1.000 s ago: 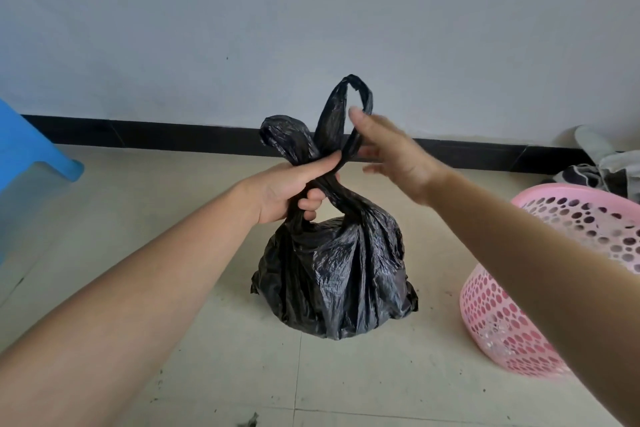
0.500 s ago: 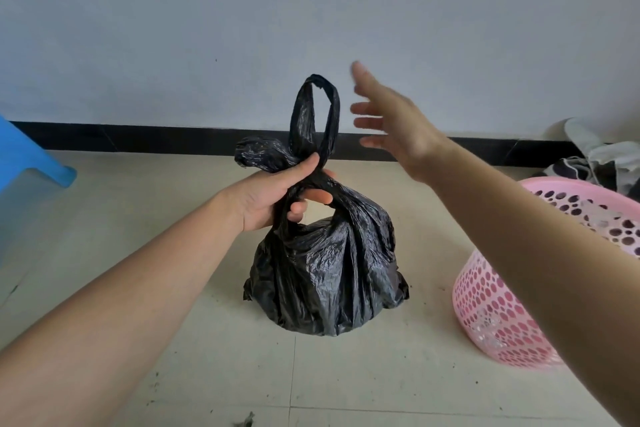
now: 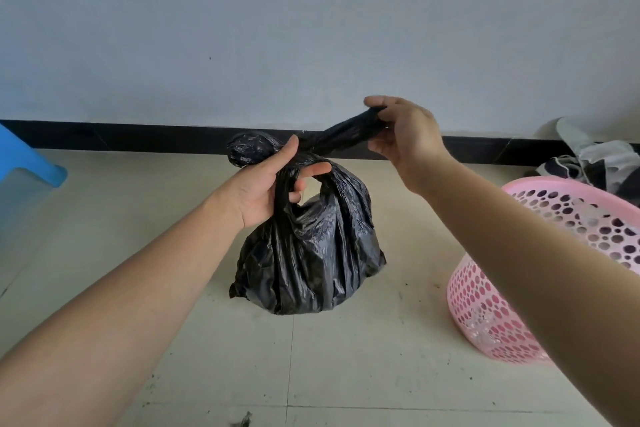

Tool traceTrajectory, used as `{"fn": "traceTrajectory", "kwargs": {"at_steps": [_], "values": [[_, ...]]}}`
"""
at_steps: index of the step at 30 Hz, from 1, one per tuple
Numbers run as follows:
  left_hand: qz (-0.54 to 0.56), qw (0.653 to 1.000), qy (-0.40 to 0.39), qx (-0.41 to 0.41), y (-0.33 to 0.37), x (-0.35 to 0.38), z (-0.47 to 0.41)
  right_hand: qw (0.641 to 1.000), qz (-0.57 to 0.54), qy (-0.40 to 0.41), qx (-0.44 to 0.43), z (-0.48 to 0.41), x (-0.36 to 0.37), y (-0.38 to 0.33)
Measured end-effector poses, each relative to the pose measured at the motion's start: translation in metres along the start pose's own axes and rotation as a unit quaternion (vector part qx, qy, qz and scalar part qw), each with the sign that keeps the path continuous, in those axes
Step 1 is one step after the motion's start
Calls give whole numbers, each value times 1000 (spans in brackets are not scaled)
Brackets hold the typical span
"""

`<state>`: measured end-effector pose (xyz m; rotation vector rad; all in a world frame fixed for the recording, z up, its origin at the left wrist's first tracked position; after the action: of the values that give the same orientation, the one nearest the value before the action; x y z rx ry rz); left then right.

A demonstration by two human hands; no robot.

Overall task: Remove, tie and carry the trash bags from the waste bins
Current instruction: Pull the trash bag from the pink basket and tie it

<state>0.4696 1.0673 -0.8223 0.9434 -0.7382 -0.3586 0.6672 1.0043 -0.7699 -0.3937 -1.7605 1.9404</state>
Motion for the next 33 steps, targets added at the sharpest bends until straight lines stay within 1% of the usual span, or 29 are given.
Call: {"fn": "traceTrajectory", "kwargs": {"at_steps": [2, 3, 4, 6, 7, 8, 9, 10, 12, 14, 15, 16, 19, 20, 21, 22, 24, 26, 29, 33], "values": [[30, 999, 20, 22, -1, -1, -3, 999, 32, -19, 17, -1, -5, 2], [44, 998, 31, 34, 0, -1, -4, 996, 58, -57, 37, 0, -7, 5], [55, 997, 42, 45, 0, -2, -5, 988, 88, -112, 64, 2, -9, 8], [56, 995, 54, 58, 0, -2, -4, 954, 146, -229, 124, 9, -13, 14], [50, 996, 54, 58, 0, -3, -3, 938, 159, -272, 146, 12, -16, 16], [42, 996, 50, 59, 1, -4, -2, 926, 162, -301, 159, 14, -18, 18], [33, 997, 43, 60, 1, -4, -1, 922, 164, -311, 161, 13, -20, 19], [21, 997, 39, 61, 2, -5, 0, 925, 175, -302, 148, 12, -21, 20], [-13, 997, 31, 69, 7, -4, 4, 937, 236, -242, 87, 3, -24, 22], [-45, 996, 23, 78, 12, -3, 8, 935, 283, -207, 45, 0, -23, 24], [-58, 995, 17, 82, 14, -3, 9, 931, 294, -214, 35, 0, -22, 25], [-71, 994, 10, 85, 15, -1, 10, 921, 306, -240, 32, 3, -18, 26], [-106, 990, -24, 86, 17, 4, 13, 879, 341, -330, 48, 12, -1, 41], [-117, 989, -35, 81, 18, 6, 13, 876, 338, -340, 53, 11, 3, 48], [-130, 988, -38, 75, 19, 6, 14, 882, 330, -333, 52, 10, 6, 53], [-151, 986, -25, 68, 21, 6, 14, 893, 324, -309, 44, 9, 8, 55], [-194, 979, 32, 61, 23, 4, 14, 911, 329, -248, 16, 5, 5, 54], [-189, 977, 81, 64, 21, 2, 11, 911, 354, -214, 1, 6, 4, 49], [-131, 980, 125, 87, 16, 1, 0, 908, 357, -219, 23, 3, 5, 51], [-23, 972, 197, 126, 8, 0, -10, 887, 379, -258, 62, 1, 2, 62]]}}
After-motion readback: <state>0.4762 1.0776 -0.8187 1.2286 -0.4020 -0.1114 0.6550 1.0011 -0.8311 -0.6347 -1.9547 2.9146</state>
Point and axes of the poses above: each hand's wrist, its own z-axis away from the middle knuckle, its own x-axis out of the palm, y = z × x, the point moved 1 cm from there along -z, towards the middle knuckle, and after that the axes turned 1 degree about -y, right-handed, at the moved point
